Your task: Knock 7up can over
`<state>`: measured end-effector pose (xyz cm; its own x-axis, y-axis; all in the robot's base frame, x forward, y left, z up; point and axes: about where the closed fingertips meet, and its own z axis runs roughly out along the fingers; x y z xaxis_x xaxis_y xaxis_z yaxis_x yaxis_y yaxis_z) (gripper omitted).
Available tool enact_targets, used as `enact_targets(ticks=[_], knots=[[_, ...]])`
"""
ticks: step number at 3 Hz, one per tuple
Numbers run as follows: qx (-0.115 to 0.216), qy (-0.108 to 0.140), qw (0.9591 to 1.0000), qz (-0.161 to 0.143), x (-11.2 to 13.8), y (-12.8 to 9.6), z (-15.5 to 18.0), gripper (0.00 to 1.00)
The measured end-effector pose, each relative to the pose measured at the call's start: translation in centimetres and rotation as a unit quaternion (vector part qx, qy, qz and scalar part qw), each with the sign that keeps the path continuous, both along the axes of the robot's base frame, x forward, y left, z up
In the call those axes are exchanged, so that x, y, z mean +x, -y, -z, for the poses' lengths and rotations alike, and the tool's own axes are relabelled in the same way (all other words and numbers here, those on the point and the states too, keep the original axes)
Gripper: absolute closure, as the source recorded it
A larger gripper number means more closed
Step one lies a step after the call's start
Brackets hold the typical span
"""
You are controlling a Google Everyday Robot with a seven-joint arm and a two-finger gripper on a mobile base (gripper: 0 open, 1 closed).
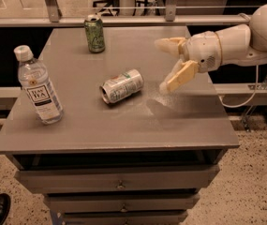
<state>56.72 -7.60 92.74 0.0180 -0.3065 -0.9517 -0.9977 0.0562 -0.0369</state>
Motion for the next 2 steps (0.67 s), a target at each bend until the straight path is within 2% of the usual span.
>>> enact_targets(ticks=[1, 2], knots=[[-0.009, 0.012, 0.9996, 0.022, 1.03, 2.13, -0.11, 0.00], [-0.011, 0.018, 0.9993, 0.030, 1.41, 2.79, -0.33, 0.00]])
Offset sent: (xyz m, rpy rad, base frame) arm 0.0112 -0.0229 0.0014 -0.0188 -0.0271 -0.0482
